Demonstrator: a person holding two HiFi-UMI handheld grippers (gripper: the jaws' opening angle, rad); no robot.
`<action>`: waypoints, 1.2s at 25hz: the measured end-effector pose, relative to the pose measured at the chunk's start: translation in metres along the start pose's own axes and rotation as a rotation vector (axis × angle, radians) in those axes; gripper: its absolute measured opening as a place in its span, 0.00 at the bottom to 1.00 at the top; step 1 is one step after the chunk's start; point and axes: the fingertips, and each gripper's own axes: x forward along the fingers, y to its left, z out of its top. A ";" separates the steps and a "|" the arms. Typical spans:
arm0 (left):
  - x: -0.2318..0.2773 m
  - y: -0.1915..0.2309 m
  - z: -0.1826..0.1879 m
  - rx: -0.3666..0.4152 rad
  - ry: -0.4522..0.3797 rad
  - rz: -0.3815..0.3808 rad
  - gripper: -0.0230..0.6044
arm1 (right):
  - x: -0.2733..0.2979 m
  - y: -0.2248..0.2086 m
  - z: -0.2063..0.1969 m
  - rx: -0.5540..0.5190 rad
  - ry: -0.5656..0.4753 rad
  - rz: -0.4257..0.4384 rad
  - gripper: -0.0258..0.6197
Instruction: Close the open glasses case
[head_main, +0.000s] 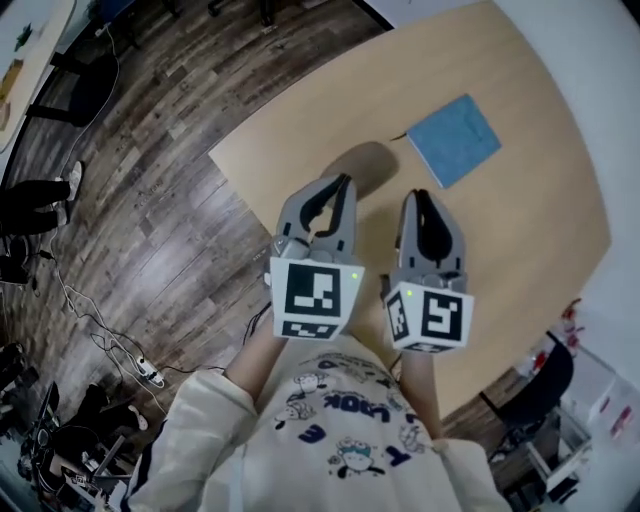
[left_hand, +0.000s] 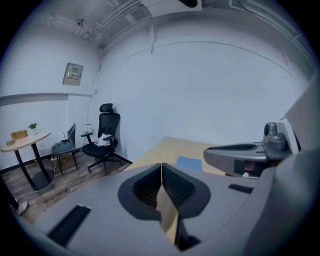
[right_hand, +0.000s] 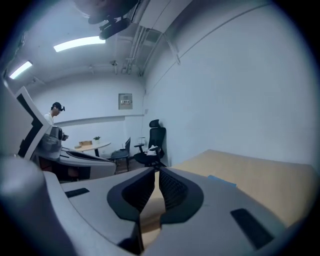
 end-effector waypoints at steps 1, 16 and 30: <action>-0.004 -0.001 0.006 0.000 -0.017 0.007 0.04 | -0.003 -0.001 0.004 0.006 -0.010 -0.010 0.09; -0.028 -0.013 0.039 0.037 -0.112 0.036 0.04 | -0.031 -0.020 0.032 0.016 -0.076 -0.099 0.07; -0.035 -0.007 0.044 0.045 -0.122 0.060 0.04 | -0.037 -0.027 0.036 0.013 -0.085 -0.124 0.07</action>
